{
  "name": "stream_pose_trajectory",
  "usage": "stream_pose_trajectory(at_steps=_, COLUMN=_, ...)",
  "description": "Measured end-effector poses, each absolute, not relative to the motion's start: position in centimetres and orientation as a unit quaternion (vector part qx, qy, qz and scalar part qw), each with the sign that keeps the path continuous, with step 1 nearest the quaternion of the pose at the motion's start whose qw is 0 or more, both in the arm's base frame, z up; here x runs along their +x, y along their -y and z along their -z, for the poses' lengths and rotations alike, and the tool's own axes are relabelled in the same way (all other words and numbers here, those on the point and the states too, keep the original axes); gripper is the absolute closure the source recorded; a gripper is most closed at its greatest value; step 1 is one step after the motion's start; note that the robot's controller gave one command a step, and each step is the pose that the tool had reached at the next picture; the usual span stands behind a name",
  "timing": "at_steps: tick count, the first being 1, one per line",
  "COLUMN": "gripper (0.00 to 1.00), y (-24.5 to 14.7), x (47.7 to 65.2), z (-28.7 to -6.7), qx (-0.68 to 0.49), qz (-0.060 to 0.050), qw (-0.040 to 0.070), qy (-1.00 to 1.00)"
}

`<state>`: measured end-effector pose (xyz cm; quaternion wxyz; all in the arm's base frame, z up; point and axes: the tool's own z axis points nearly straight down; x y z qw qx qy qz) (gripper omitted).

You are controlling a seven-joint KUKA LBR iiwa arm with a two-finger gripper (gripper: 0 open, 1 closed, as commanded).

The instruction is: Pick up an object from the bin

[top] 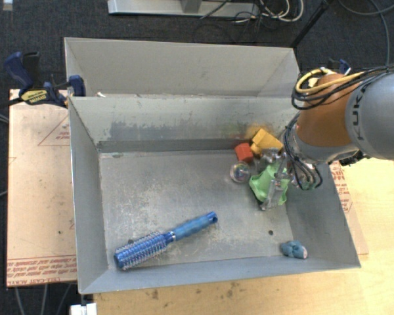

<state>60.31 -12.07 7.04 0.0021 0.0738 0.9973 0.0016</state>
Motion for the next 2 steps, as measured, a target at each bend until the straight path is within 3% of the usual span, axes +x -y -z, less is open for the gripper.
stream_pose_trajectory(at_steps=1, gripper=1.00, y=12.1, x=60.4, z=-7.2, qx=0.074, qz=-0.002, qw=0.003, qy=-0.997)
stream_pose_trajectory(at_steps=2, gripper=1.00, y=10.1, x=63.6, z=-22.5, qx=0.080, qz=0.000, qw=0.007, qy=-0.997)
